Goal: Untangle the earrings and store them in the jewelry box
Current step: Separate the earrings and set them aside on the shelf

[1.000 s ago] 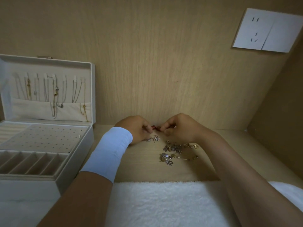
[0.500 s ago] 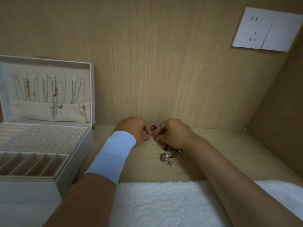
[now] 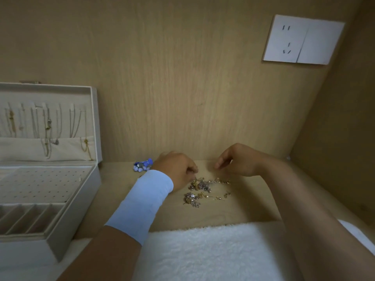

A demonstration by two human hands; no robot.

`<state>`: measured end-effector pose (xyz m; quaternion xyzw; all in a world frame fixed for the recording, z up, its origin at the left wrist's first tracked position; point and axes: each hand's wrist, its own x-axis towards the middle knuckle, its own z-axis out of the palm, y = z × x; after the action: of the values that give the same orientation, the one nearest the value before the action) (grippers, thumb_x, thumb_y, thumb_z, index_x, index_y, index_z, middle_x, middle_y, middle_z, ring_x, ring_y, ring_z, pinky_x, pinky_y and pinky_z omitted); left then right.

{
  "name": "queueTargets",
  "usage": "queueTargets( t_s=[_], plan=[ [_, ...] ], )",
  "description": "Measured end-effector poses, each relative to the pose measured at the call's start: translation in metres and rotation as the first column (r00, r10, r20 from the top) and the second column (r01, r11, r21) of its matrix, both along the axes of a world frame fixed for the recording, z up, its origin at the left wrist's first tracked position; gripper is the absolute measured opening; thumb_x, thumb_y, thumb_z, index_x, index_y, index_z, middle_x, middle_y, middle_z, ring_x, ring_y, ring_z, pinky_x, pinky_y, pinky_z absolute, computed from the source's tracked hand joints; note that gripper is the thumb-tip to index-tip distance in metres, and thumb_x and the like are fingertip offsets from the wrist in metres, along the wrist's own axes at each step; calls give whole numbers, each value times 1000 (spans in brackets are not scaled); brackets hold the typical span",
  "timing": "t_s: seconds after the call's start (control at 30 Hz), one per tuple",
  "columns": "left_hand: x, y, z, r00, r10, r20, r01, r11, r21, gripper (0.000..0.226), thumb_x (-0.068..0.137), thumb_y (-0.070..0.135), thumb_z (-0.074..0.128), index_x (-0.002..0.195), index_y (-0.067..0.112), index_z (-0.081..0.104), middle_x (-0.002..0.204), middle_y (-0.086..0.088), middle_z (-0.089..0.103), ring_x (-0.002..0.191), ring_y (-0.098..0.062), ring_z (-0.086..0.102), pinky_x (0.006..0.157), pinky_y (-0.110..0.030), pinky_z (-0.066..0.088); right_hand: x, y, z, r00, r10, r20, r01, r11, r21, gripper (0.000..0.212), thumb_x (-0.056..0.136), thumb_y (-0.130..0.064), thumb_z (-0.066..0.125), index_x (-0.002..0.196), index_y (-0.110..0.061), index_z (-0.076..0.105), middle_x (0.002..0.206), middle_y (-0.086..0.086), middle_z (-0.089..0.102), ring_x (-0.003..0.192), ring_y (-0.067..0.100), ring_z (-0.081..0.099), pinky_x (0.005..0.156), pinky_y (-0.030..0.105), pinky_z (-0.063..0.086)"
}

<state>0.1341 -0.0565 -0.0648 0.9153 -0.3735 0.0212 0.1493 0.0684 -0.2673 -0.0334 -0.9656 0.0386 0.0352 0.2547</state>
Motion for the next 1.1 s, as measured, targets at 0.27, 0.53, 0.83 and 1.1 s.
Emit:
queueTargets(
  t_s=[0.27, 0.53, 0.83, 1.1],
  plan=[
    [-14, -18, -4, 997, -82, 12, 81, 995, 57, 22, 91, 38, 59, 108, 39, 73, 104, 16, 69, 110, -10, 56, 105, -32, 33, 1, 1, -7, 997, 22, -74, -24, 999, -29, 16, 79, -14, 82, 94, -21, 81, 67, -20, 69, 64, -6, 62, 64, 6, 45],
    [-12, -14, 5, 984, -28, -177, -19, 967, -256, 17, 89, 27, 64, 100, 38, 72, 89, 18, 67, 83, -2, 60, 88, -27, 49, -1, 6, -4, 998, 10, -59, -15, 997, -73, 17, 76, -19, 84, 69, -30, 74, 61, -17, 67, 59, -6, 58, 68, 19, 50],
    [-10, -11, 9, 938, -129, -322, -83, 818, -569, 29, 74, 19, 84, 99, 28, 73, 88, 3, 74, 67, 2, 59, 74, -21, 50, -2, 20, 16, 984, -62, 165, -6, 922, 386, 11, 77, -9, 84, 84, -14, 76, 52, -14, 62, 42, -6, 50, 47, 9, 37],
    [-6, -3, 13, 928, -124, -350, -137, 763, -632, 13, 77, 12, 81, 85, 22, 78, 79, -2, 76, 74, -12, 70, 75, -41, 57, -2, 28, 18, 982, -120, 147, 34, 872, 488, 40, 77, -8, 85, 112, -17, 68, 75, 10, 69, 44, 7, 49, 42, 15, 36]
  ],
)
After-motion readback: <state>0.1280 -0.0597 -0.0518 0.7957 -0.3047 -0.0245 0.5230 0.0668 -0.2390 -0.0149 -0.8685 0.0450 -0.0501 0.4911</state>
